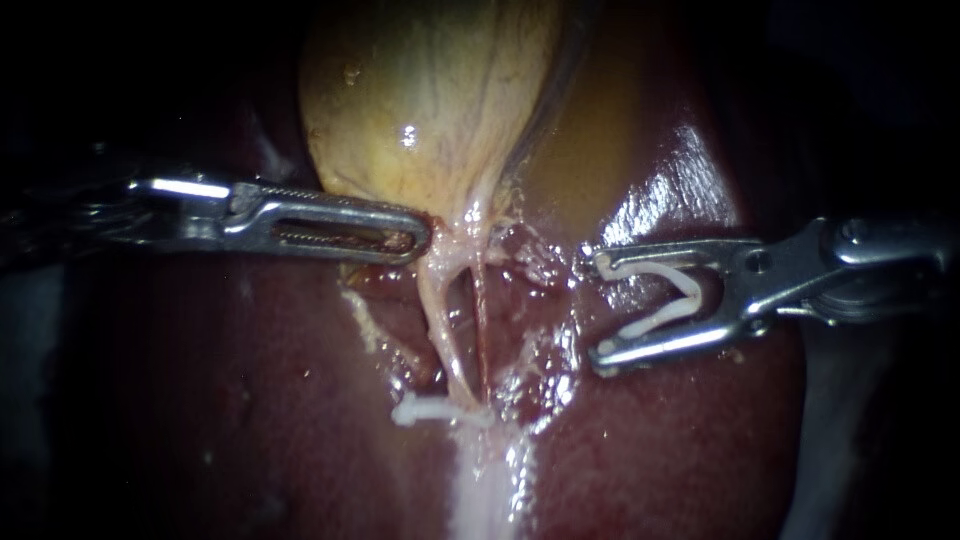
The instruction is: Clipping second clip left tube
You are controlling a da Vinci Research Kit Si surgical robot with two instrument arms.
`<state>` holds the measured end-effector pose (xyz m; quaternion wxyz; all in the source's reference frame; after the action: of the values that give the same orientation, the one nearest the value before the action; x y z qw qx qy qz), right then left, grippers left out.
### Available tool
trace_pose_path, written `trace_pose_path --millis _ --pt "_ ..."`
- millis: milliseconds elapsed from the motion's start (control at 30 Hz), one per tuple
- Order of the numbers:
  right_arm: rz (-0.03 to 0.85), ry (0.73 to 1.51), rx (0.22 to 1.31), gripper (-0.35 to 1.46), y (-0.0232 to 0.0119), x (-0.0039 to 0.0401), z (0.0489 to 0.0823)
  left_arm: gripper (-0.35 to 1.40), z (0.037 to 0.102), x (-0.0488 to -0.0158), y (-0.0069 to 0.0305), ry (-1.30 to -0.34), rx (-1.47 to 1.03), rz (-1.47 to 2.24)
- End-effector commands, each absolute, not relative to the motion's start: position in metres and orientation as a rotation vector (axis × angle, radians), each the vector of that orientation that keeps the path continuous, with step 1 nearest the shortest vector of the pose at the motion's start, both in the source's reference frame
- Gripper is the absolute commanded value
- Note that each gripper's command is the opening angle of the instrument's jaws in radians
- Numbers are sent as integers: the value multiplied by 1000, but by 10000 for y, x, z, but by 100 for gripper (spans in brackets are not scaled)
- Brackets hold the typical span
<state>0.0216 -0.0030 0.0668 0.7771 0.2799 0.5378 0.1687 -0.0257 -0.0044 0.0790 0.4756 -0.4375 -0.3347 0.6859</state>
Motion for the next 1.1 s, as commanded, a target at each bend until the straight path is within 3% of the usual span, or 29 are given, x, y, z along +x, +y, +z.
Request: trace_pose_path --millis 33,400,600,1100 --pt "366 1166 605 50 -31 216 668 -35 787 -255 -44 -820 -1070 1677" --pt "368 1169 605 50 -32 217 666 -35 730 -230 -45 -841 -1077 1654" --pt "368 1168 601 50 -36 223 667 -35 716 -235 -51 -841 -1082 1648" --pt "359 1169 604 50 -81 292 707 -35 716 -244 -53 -832 -1084 1644"
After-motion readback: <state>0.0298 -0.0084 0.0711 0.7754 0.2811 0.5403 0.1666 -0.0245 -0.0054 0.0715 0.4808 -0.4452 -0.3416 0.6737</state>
